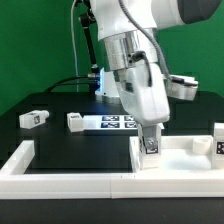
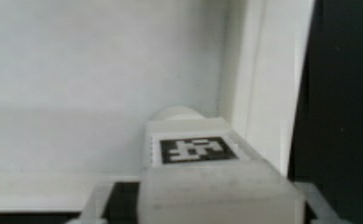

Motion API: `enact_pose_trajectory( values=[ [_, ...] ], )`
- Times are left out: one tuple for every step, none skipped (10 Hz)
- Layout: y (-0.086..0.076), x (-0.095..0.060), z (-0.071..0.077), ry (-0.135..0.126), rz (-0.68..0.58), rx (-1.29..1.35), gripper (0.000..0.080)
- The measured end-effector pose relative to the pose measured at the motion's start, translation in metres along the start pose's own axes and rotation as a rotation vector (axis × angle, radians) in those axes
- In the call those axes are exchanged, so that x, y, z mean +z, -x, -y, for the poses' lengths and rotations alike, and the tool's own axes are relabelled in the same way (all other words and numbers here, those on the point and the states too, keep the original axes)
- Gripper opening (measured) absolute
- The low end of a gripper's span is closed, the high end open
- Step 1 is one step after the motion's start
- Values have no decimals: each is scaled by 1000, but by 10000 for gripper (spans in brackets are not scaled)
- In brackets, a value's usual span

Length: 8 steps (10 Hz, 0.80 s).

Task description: Assemble square table

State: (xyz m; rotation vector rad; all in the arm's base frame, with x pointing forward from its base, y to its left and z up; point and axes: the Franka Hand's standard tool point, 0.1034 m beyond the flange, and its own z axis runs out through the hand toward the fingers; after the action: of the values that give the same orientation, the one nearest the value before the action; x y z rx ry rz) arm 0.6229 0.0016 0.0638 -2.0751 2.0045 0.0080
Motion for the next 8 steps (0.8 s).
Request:
enact_pose_trajectory(
  values=[
    [1, 0, 0, -3, 0, 11, 291],
    [1, 0, 0, -3, 0, 28, 291],
    [1, 1, -1, -2, 1, -4, 379],
    [1, 1, 0, -2, 1, -12, 545],
    [3, 0, 3, 11, -5, -230, 545],
    [7, -1, 4, 25, 4, -386, 629],
    [14, -4, 5, 23, 2, -365, 629],
    [14, -4, 4, 24, 2, -480, 646]
  ],
)
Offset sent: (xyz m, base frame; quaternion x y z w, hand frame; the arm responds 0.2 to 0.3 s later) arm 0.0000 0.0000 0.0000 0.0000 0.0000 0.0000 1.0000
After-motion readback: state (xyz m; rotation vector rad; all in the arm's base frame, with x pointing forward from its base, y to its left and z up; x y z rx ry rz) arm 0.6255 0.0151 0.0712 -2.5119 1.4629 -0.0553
